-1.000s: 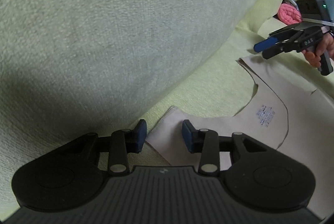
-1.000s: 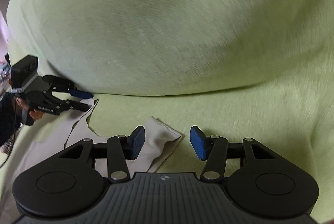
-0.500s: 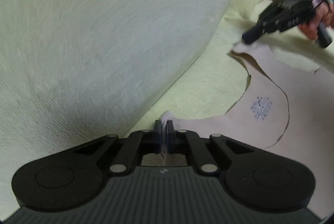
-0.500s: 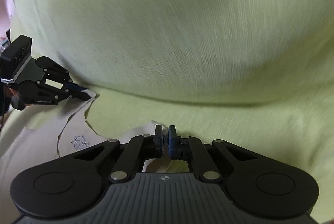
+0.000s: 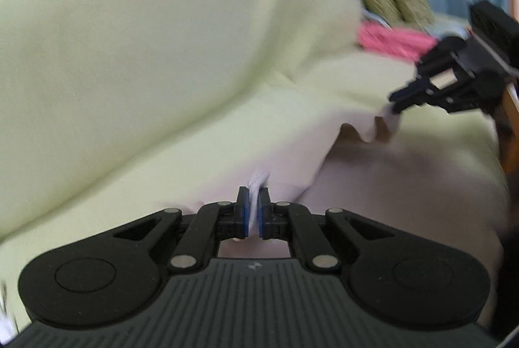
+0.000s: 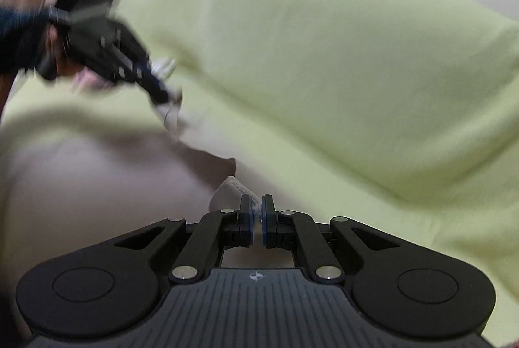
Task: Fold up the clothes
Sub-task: 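Lift the hem with both grippers and carry it toward the shoulder straps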
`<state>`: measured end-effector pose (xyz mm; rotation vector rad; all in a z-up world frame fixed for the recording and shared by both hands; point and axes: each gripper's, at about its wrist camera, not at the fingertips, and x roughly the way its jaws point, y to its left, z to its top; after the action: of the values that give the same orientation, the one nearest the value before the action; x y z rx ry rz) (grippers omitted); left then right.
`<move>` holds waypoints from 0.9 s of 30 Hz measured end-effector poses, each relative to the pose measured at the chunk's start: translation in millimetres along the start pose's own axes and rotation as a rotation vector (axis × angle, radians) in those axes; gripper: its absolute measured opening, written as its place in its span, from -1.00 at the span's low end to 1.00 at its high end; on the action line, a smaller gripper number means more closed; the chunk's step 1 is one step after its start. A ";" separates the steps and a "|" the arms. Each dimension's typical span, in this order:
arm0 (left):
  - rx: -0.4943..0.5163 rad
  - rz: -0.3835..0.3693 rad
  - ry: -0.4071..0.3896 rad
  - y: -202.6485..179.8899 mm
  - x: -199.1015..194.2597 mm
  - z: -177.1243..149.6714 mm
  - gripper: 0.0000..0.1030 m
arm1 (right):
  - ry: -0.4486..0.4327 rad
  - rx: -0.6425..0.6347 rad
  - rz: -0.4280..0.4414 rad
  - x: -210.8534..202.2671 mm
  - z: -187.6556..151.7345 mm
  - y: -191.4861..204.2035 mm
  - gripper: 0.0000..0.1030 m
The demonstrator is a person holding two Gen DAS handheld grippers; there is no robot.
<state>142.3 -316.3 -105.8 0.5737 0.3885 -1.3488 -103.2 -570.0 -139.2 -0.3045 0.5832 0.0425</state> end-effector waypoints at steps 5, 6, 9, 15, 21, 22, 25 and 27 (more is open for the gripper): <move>0.080 0.058 0.113 -75.2 -16.8 -50.0 -0.79 | 0.129 -0.104 -0.165 -15.8 -28.1 73.8 -0.26; 0.112 0.088 0.124 -80.7 -15.0 -50.1 -0.76 | 0.130 -0.122 -0.206 -16.8 -27.1 82.7 -0.23; 0.231 0.174 0.154 -97.2 -4.2 -49.5 -0.63 | 0.139 -0.216 -0.286 -12.8 -17.2 96.6 -0.18; 0.604 0.201 0.172 -129.6 6.2 -66.9 -0.45 | 0.230 -0.444 -0.363 12.2 -26.5 101.6 -0.22; 0.828 0.236 0.199 -146.9 12.1 -91.7 -0.34 | 0.253 -0.511 -0.335 32.3 -32.6 99.3 -0.25; 0.852 0.242 0.203 -148.8 13.6 -91.5 -0.34 | 0.257 -0.519 -0.335 37.3 -32.6 98.3 -0.30; 0.872 0.251 0.210 -146.8 21.7 -90.8 -0.49 | 0.263 -0.528 -0.338 51.0 -29.7 95.3 -0.50; 0.836 0.227 0.236 -144.1 24.3 -86.5 -0.80 | 0.264 -0.512 -0.337 47.4 -26.8 90.3 -0.81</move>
<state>11.0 -301.2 -212.6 1.4321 -0.0791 -1.1903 -89.2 -493.9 -210.9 -0.9122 0.7722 -0.1789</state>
